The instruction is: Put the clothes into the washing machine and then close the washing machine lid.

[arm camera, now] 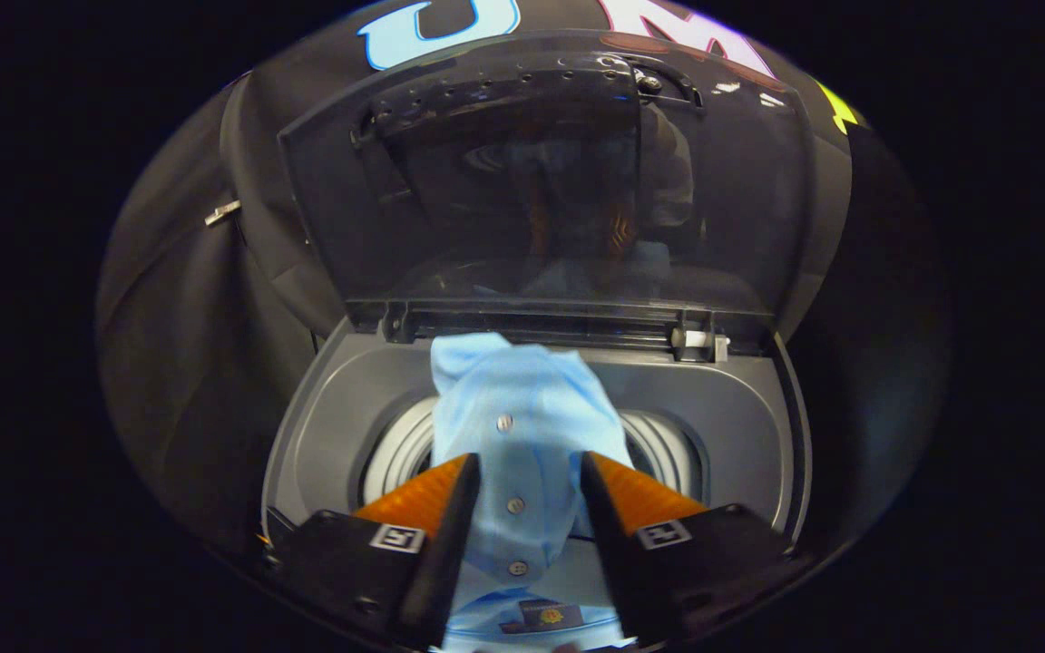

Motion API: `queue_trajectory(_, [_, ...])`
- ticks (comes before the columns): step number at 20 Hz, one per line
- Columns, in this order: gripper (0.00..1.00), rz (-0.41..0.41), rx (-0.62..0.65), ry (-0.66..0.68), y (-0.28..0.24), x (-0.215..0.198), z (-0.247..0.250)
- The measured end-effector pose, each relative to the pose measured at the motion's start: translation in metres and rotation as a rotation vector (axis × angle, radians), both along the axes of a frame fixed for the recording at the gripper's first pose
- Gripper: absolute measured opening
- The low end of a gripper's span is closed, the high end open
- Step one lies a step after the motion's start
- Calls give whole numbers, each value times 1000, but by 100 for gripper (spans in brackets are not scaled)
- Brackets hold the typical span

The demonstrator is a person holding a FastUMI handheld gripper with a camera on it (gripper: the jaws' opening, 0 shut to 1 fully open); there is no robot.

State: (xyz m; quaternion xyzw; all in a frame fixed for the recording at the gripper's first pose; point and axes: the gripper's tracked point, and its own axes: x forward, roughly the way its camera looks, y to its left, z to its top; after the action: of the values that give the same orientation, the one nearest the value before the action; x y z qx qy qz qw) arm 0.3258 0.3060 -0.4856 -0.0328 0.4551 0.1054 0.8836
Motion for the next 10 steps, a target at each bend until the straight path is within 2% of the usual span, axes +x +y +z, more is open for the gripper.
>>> queue_trajectory(2, [92, -41, -1, 26, -5, -5, -7])
queue_trajectory(5, [99, -62, -27, 12, -11, -5, -1])
queue_trajectory(10, [100, 7, -50, -134, -3, 3, 35])
